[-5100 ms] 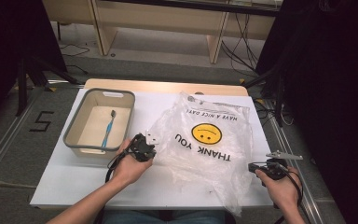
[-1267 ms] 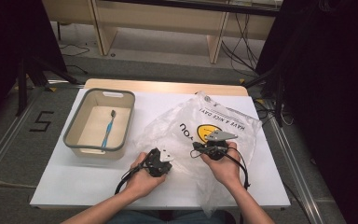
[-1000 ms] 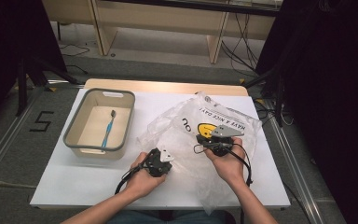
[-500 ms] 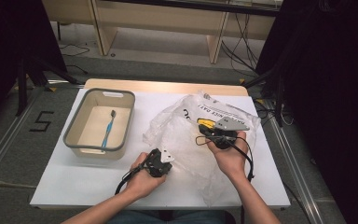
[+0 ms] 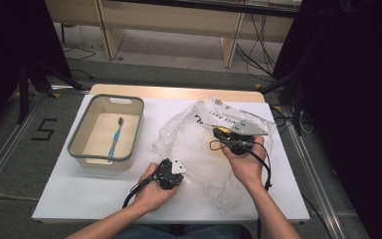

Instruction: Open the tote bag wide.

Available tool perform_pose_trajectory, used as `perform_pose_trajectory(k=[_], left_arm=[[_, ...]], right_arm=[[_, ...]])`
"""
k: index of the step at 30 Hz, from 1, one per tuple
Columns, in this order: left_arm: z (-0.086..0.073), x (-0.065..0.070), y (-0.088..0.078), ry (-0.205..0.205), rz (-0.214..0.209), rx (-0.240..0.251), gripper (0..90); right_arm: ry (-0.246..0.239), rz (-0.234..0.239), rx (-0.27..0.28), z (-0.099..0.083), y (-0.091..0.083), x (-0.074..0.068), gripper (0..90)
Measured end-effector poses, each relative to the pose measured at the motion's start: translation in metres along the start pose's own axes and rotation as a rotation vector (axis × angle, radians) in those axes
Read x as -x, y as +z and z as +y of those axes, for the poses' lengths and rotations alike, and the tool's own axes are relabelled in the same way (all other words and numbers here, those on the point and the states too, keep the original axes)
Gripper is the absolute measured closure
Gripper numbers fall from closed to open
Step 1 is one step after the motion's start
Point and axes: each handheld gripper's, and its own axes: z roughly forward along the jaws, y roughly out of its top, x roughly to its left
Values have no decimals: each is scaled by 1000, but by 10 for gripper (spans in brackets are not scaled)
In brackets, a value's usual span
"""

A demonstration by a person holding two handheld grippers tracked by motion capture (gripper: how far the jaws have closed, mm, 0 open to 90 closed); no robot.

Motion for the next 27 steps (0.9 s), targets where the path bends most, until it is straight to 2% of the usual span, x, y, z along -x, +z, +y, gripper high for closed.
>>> perform_pose_trajectory(k=[10,13,18,22,27], left_arm=[[-1,-1,-3,6,-14,6,891],[-1,-1,-9,-2,-19,20,846],[1,-2,-30,20,-9,71,791],[5,-7,-51,6,7,132,708],[9,-15,-75,-12,28,170,583]], right_arm=[[-4,-3,-3,-1,4,-1,900],[-2,-5,-4,-1,3,-1,900],[5,-8,-3,-2,2,0,900],[8,-9,-3,-3,3,0,900],[8,-6,-5,-3,3,-1,900]])
